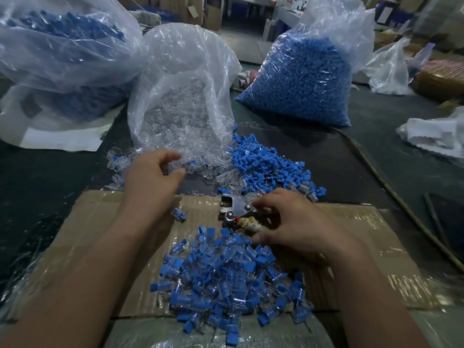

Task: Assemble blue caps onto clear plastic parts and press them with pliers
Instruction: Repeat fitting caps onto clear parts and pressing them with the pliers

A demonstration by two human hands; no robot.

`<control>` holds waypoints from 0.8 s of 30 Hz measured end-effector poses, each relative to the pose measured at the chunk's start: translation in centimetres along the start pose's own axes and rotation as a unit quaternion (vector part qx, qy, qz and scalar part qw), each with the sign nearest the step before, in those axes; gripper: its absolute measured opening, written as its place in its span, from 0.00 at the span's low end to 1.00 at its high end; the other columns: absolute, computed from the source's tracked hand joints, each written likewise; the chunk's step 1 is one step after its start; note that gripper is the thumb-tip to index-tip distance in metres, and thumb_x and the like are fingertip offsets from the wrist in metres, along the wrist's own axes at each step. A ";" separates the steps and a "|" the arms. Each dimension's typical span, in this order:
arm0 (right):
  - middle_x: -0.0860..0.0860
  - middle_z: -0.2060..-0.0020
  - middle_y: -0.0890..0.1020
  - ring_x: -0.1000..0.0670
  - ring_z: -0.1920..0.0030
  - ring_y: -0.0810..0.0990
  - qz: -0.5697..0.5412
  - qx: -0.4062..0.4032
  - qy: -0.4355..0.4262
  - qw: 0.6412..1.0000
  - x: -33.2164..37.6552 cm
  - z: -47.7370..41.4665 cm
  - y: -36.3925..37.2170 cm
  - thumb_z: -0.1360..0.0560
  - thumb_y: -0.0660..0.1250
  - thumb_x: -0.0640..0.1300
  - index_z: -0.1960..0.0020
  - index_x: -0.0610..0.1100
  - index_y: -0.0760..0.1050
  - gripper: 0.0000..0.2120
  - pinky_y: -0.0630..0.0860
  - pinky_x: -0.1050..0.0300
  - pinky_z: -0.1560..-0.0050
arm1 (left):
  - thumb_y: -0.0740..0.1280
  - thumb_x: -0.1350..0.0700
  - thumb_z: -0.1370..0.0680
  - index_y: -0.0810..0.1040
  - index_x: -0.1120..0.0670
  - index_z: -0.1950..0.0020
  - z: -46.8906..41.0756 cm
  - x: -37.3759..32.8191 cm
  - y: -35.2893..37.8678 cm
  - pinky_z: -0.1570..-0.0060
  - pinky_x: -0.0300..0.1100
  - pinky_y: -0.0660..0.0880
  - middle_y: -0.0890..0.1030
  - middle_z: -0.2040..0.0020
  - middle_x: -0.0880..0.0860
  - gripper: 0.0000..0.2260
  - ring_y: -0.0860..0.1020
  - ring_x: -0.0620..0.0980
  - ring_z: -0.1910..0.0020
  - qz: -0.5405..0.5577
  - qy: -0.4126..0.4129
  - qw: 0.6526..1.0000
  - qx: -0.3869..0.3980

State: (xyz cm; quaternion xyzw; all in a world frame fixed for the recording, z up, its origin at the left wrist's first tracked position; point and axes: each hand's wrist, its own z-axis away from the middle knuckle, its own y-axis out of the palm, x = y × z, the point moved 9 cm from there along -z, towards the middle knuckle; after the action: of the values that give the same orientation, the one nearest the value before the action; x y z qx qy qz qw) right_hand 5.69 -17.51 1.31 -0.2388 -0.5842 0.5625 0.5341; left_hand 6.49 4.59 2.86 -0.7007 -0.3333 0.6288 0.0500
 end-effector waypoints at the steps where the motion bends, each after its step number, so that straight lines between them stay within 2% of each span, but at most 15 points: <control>1: 0.60 0.51 0.66 0.57 0.47 0.65 -0.006 0.002 0.003 1.000 -0.1 0.0 0.0 0.35 0.72 0.60 0.33 0.56 0.65 0.34 0.66 0.57 0.47 | 0.68 0.59 0.25 0.77 0.51 0.40 -0.3 0.3 -0.3 0.47 0.38 0.66 0.76 0.42 0.52 0.14 0.71 0.44 0.46 -0.037 0.006 0.999 -0.013; 5: 0.59 0.50 0.67 0.56 0.46 0.67 -0.009 0.006 0.008 1.000 -0.3 0.1 -0.1 0.34 0.71 0.61 0.33 0.56 0.66 0.33 0.68 0.56 0.46 | 0.68 0.57 0.25 0.70 0.52 0.31 -1.2 1.4 0.0 0.32 0.50 0.58 0.64 0.29 0.57 0.22 0.61 0.56 0.30 -0.160 -0.002 0.987 0.005; 9: 0.58 0.50 0.68 0.56 0.46 0.67 -0.011 0.004 0.009 1.000 -0.4 0.1 -0.2 0.34 0.71 0.61 0.33 0.56 0.67 0.32 0.68 0.57 0.47 | 0.65 0.57 0.23 0.65 0.53 0.28 -1.5 2.4 1.7 0.30 0.52 0.55 0.62 0.27 0.57 0.23 0.58 0.56 0.28 -0.212 -0.005 0.974 0.081; 13: 0.58 0.51 0.68 0.56 0.48 0.67 -0.013 0.000 0.009 1.000 -0.5 0.0 -0.2 0.35 0.71 0.61 0.34 0.55 0.67 0.32 0.67 0.58 0.50 | 0.64 0.61 0.24 0.73 0.55 0.34 -1.1 1.4 2.8 0.31 0.51 0.57 0.69 0.31 0.54 0.18 0.64 0.55 0.31 -0.233 0.059 0.965 0.105; 17: 0.60 0.53 0.67 0.57 0.49 0.67 -0.013 -0.004 0.010 1.000 -0.6 0.0 -0.1 0.35 0.71 0.61 0.34 0.55 0.68 0.32 0.66 0.58 0.52 | 0.65 0.65 0.25 0.80 0.55 0.43 -0.5 0.0 3.3 0.36 0.47 0.65 0.77 0.39 0.53 0.13 0.72 0.53 0.39 -0.231 0.119 0.959 0.109; 20: 0.61 0.54 0.67 0.58 0.50 0.67 -0.019 -0.003 0.010 1.000 -0.6 0.0 -0.1 0.35 0.71 0.61 0.34 0.56 0.68 0.32 0.66 0.59 0.53 | 0.66 0.67 0.26 0.82 0.54 0.46 -0.1 -0.3 3.2 0.43 0.45 0.70 0.80 0.44 0.55 0.12 0.76 0.52 0.46 -0.197 0.115 0.968 0.105; 24: 0.62 0.54 0.69 0.61 0.52 0.69 -0.056 -0.002 0.010 0.998 -0.9 0.1 -0.2 0.33 0.70 0.59 0.36 0.55 0.70 0.27 0.66 0.63 0.55 | 0.69 0.61 0.26 0.81 0.54 0.46 0.2 -0.8 3.0 0.49 0.38 0.68 0.82 0.48 0.53 0.10 0.74 0.44 0.55 -0.138 0.118 0.979 0.089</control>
State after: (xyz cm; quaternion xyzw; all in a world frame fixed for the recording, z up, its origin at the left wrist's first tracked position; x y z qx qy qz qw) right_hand 5.95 -18.35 1.23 -0.2126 -0.5922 0.5284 0.5700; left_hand 7.51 1.72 2.03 -0.7104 -0.3608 0.5558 0.2373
